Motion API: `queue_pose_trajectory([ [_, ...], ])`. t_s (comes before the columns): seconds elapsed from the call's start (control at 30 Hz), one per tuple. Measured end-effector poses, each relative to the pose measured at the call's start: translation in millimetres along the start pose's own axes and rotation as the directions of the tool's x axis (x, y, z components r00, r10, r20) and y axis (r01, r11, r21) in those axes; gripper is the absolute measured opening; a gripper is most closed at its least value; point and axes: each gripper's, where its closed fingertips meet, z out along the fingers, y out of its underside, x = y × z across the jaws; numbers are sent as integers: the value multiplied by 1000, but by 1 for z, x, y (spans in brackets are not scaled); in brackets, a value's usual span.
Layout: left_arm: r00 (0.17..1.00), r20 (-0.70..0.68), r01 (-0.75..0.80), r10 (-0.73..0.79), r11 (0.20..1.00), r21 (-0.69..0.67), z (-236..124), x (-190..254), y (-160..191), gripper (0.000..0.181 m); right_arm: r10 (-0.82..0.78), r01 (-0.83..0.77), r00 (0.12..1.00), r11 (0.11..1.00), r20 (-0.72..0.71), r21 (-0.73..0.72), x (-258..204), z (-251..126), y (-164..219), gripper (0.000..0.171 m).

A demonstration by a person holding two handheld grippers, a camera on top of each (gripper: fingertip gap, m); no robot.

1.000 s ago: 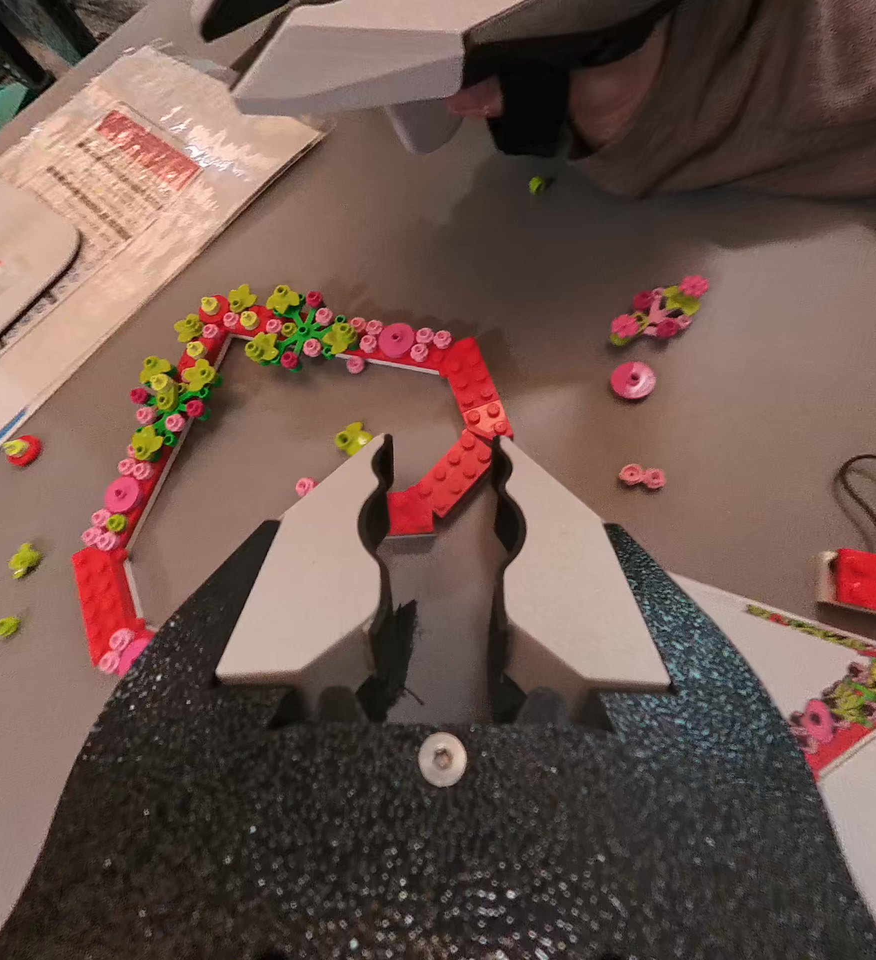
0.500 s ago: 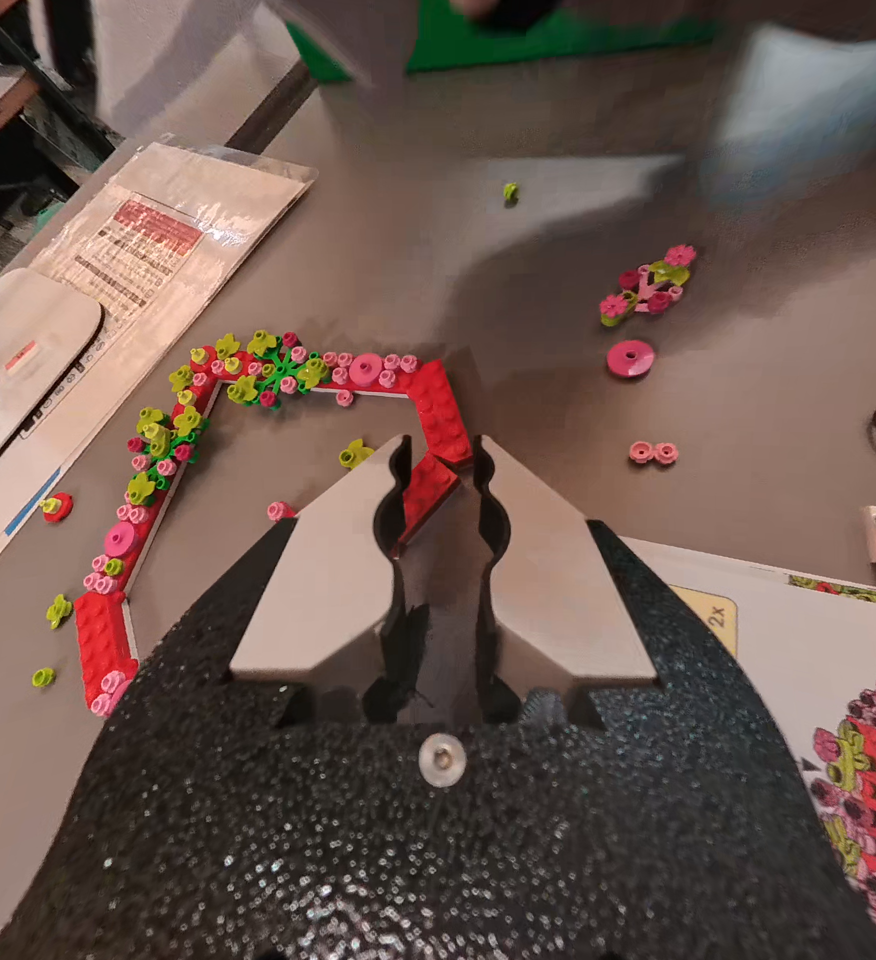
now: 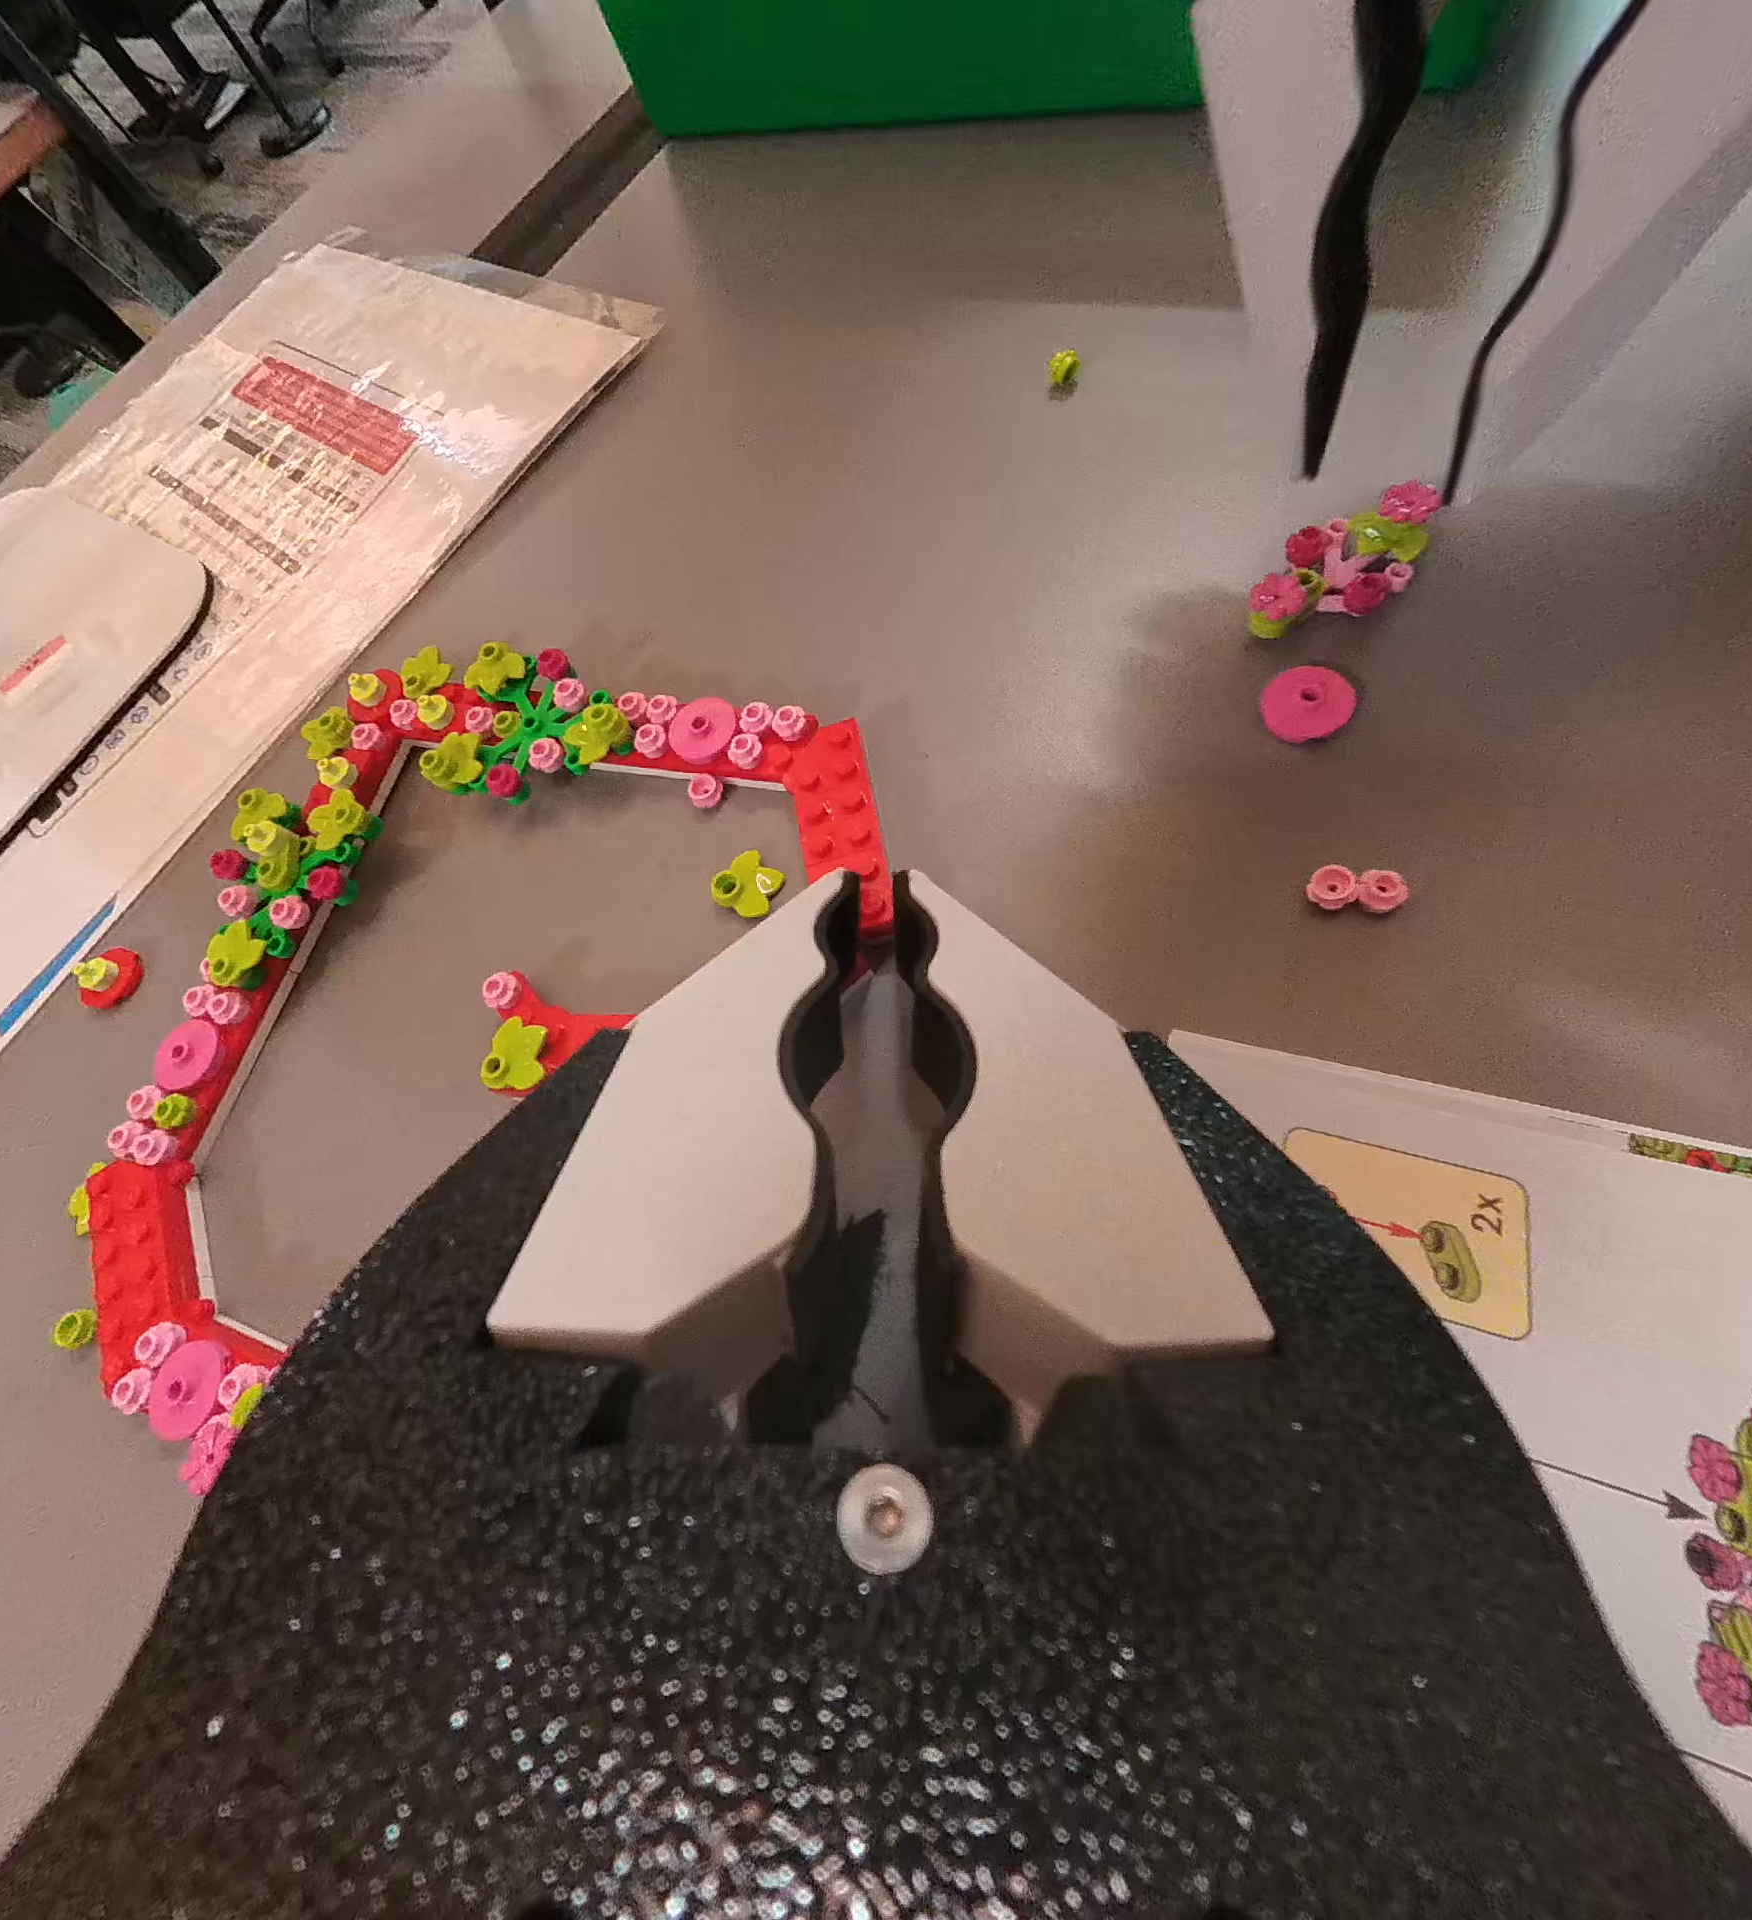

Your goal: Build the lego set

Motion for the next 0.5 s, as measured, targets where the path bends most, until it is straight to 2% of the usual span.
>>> queue_pose_trajectory([
  [0.1,1000,19,-18,18,1000,3,0,0,-1,4,22,-22,999,1000,22,-15,4,8,-1,19],
  [0.17,1000,12,-2,2,1000,3,-1,3,-4,24,28,-27,999,999,43,-35,3,13,1,19],
  [0.23,1000,18,2,-2,1000,27,-5,2,-11,33,25,-23,999,999,47,-32,6,15,-1,19],
  [0.33,1000,29,-1,-1,998,63,-14,-2,-20,34,21,-20,999,999,39,-29,8,17,-4,17],
  [0.5,999,26,24,-25,999,42,-15,-6,-14,36,35,-33,999,998,31,-59,13,23,-2,12],
])
